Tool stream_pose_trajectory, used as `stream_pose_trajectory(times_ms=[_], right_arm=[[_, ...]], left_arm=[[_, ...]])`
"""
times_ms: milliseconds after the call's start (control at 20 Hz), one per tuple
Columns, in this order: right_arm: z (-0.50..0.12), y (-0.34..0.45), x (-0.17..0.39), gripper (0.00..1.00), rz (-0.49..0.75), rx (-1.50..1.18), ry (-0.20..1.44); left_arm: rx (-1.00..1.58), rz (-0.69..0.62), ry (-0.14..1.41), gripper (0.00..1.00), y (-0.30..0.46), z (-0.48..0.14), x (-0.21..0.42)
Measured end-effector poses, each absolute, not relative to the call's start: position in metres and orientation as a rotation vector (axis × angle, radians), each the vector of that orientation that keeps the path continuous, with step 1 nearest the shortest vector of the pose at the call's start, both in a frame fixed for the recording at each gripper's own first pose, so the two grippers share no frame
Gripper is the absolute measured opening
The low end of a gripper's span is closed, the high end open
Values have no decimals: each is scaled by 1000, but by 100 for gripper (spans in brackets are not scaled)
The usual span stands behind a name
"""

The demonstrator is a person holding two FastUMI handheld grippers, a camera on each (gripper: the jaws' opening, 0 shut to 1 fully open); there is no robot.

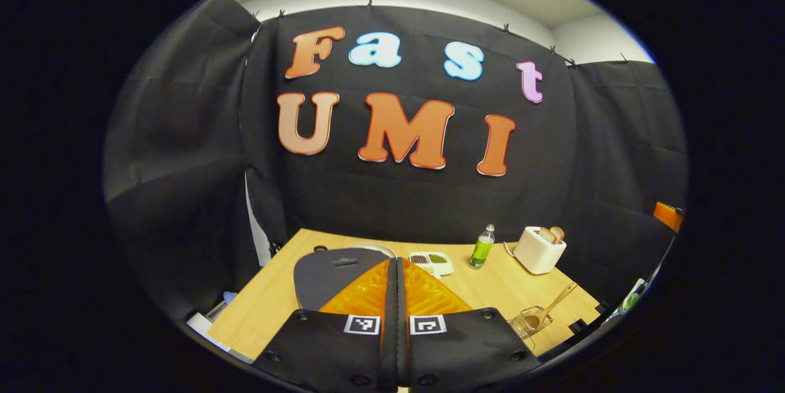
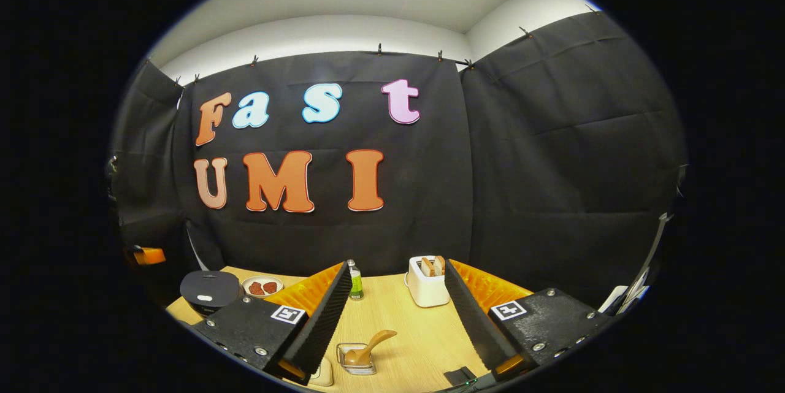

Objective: Close the left gripper, press the button to open the rice cooker; take a wooden spoon from the chopstick holder with the right hand, scoop a spoonful of rice and pour it into the rice cooker, then put the wooden spoon back into the chopstick holder.

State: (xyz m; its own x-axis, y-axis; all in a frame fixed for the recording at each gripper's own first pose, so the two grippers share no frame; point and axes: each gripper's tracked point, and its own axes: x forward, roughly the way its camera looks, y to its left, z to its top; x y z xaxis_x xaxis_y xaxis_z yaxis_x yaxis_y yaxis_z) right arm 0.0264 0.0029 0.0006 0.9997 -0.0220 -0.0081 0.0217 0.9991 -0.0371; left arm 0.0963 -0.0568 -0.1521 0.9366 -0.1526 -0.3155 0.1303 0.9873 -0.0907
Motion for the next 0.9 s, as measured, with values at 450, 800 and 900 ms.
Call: stream_pose_trajectory(times_ms=[450,800,900], right_arm=[[-5,-2,28,94,-37,-59,28],[-11,-1,30,94,-37,-53,47],[-13,2,31,94,-28,-57,51]], left_arm=[[9,-121,552,4,-52,-262,138],[59,-106,568,2,-48,-280,130],[57,-117,611,4,-47,-284,127]])
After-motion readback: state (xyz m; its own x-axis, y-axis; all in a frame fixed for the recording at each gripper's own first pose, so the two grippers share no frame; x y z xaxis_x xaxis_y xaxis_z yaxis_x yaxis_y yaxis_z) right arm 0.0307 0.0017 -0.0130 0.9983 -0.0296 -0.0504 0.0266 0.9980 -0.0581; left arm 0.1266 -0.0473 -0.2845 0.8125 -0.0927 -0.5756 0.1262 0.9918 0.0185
